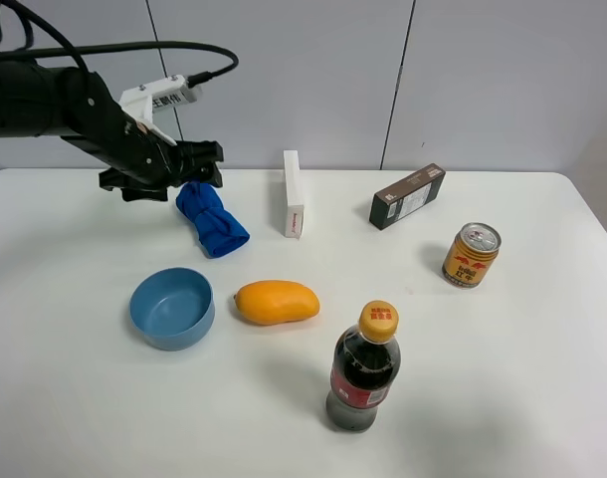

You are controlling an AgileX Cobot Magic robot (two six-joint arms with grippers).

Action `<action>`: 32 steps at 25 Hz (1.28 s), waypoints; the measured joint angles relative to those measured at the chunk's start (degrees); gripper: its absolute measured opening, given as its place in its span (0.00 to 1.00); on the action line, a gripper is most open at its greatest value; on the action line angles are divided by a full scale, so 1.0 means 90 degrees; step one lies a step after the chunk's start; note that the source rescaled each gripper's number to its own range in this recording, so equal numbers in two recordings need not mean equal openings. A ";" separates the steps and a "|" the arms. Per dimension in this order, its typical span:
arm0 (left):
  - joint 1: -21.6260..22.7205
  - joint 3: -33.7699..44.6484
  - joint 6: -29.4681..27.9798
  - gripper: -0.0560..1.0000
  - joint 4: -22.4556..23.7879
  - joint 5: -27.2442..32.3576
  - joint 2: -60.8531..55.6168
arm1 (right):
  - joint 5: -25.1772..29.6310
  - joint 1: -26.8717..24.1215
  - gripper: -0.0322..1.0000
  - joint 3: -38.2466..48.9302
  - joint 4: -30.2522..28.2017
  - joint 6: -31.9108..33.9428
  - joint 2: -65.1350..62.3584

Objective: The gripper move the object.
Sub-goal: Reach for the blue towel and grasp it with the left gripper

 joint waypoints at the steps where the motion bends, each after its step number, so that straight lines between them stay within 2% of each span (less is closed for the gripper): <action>1: -0.0077 0.0000 -0.0091 0.70 0.0082 -0.0050 0.0077 | 0.0000 0.0000 1.00 0.0000 0.0000 0.0000 0.0000; 6: -0.0243 -0.0006 -0.0744 0.70 0.0274 -0.0480 0.0387 | 0.0000 0.0000 1.00 0.0000 0.0000 0.0000 0.0000; 9: -0.0251 -0.0230 -0.0851 0.70 0.0508 -0.0473 0.0614 | 0.0000 0.0000 1.00 0.0000 0.0000 0.0000 0.0000; 14: -0.0251 -0.0980 -0.1117 0.70 0.1036 0.0024 0.1188 | 0.0000 0.0000 1.00 0.0000 0.0000 0.0000 0.0000; 19: -0.0251 -0.1450 -0.1490 0.77 0.1333 0.0407 0.1644 | 0.0000 0.0000 1.00 0.0000 0.0000 0.0000 0.0000; 22: -0.0251 -0.1484 -0.2079 0.77 0.1434 0.0401 0.1788 | 0.0000 0.0000 1.00 0.0000 0.0000 0.0000 0.0000; 28: -0.0235 -0.1484 -0.3672 0.78 0.2215 0.0334 0.2098 | 0.0000 0.0000 1.00 0.0000 0.0000 0.0000 0.0000; 32: -0.0235 -0.1484 -0.4216 0.78 0.2758 0.0340 0.2240 | 0.0000 0.0000 1.00 0.0000 0.0000 0.0000 0.0000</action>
